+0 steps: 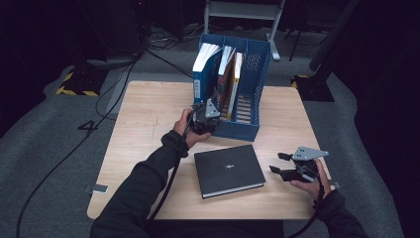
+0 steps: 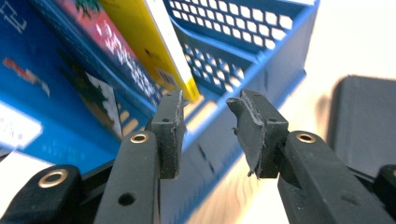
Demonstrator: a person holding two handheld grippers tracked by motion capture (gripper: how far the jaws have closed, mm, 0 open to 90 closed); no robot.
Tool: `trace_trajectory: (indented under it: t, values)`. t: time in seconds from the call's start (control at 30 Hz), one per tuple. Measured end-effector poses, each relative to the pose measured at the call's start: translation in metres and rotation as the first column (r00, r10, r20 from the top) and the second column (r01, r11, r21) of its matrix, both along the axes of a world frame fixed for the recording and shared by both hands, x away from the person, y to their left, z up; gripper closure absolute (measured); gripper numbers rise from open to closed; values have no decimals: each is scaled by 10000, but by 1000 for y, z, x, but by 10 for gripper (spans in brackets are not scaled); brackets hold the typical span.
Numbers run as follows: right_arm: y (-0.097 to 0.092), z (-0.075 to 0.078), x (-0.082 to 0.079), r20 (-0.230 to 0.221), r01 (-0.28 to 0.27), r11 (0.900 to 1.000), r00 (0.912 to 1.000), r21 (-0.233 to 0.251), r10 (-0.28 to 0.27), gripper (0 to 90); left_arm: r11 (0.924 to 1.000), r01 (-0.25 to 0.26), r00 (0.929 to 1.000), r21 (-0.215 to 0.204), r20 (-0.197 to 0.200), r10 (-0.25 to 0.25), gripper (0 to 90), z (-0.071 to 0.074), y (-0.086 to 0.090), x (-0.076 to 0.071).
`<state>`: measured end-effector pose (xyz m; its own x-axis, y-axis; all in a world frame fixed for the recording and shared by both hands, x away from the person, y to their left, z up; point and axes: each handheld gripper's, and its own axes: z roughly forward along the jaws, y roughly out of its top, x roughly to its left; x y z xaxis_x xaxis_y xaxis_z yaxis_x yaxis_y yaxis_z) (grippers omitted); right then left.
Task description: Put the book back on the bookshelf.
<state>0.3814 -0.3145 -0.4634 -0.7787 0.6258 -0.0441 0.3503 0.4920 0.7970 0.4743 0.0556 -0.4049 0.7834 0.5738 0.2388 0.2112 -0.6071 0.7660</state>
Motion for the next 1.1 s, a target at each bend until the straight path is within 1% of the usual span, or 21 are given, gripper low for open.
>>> trace_trajectory:
  t: [0.03,0.07,0.1,0.13,0.17,0.2,0.23,0.37,0.4,0.47,0.5,0.57,0.6,0.7,0.77,0.83,0.9,0.93,1.0,1.07,1.1]
  values:
    - [0,0,0,0,0,10000,10000,0,0,357,10000,0,10000,0,0,0,603,0,0,0]
    - [1,-1,0,-92,-84,10000,9999,-36,83,355,9999,157,9998,18,-107,-157,603,-2,6,-5]
    - [4,-2,-1,-249,-226,9993,9995,-289,219,347,9997,255,9995,16,-161,-255,587,-7,15,-15]
    - [5,-3,-1,-403,-299,9988,9988,-390,283,346,9997,255,9995,16,-161,-255,587,-7,15,-15]
    - [7,-3,0,-589,-407,9978,9976,-519,376,343,9988,482,9985,29,-258,-481,585,-12,25,-24]
    - [9,-4,-1,-668,-461,9971,9969,-600,420,328,9986,530,9981,-37,-317,-531,584,-15,30,-29]
    - [9,-4,-1,-668,-461,9971,9969,-600,420,328,9986,530,9981,-37,-317,-531,583,-15,30,-29]
    - [13,-5,-2,-1119,-692,9952,9918,-686,612,321,9990,449,9970,-28,-637,-450,562,-27,53,-50]
    - [14,-6,-4,-1237,-755,9948,9901,-683,667,324,9988,466,9959,-141,-764,-476,563,-32,58,-55]
    - [15,-6,-8,-1197,-847,9936,9899,-752,754,327,9985,439,9968,-317,-658,-459,562,-39,70,-68]
    - [14,-5,-9,-1158,-836,9940,9904,-708,750,327,9980,491,9958,-398,-758,-520,558,-41,74,-73]
    - [13,-5,-11,-1187,-793,9950,9903,-599,718,328,9985,422,9958,-341,-796,-448,545,-46,80,-83]
    - [13,-5,-12,-1212,-806,9952,9899,-553,734,329,9986,439,9946,-301,-930,-465,537,-49,84,-87]
    - [13,-7,-15,-1243,-856,9946,9892,-587,778,329,9991,415,9922,-117,-1175,-426,520,-57,88,-94]
    - [14,-8,-17,-1250,-889,9941,9889,-622,806,356,9982,437,9895,-408,-1359,-489,508,-63,94,-100]
    - [13,-9,-20,-1291,-884,9944,9884,-575,804,379,9985,438,9883,-328,-1449,-481,497,-68,95,-104]
    - [12,-9,-22,-1356,-945,9940,9870,-544,864,393,9977,638,9849,-229,-1600,-666,476,-74,96,-110]
    - [11,-10,-24,-1381,-1034,9932,9858,-532,952,396,9977,638,9849,-229,-1600,-666,453,-74,96,-110]
    - [10,-10,-26,-1421,-1135,9919,9843,-575,1044,393,9970,725,9792,-263,-1879,-762,431,-78,97,-113]
    - [10,-11,-27,-1473,-1167,9914,9833,-585,1070,394,9970,727,9784,-247,-1920,-761,408,-80,97,-113]
    - [11,-12,-28,-1514,-1295,9895,9813,-646,1185,397,9972,710,9759,-245,-2049,-745,392,-82,95,-113]
